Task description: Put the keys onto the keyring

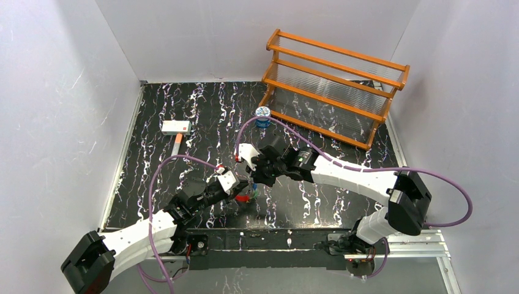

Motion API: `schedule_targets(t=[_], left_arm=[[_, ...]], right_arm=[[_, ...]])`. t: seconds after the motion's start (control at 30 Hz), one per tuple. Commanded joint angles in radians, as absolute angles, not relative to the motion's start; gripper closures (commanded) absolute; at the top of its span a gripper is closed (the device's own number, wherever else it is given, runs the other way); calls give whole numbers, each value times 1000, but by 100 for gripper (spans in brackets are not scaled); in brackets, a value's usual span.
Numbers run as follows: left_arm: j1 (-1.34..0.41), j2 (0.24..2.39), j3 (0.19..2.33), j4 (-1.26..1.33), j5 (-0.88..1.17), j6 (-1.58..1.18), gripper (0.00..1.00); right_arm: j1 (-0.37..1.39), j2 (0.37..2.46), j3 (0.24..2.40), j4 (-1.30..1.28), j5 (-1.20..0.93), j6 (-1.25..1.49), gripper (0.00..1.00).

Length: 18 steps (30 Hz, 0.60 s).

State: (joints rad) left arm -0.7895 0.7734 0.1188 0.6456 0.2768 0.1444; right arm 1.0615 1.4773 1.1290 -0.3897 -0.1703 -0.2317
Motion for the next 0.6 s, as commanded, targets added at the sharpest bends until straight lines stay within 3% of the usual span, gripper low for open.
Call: schedule_targets(t=[0.0, 0.57], left_arm=[[-793, 760, 149, 662, 288, 139, 100], [-792, 772, 147, 670, 290, 137, 100]], right_arm=[[1068, 1487, 1167, -343, -165, -223, 99], [1084, 1486, 1177, -329, -228, -256, 99]])
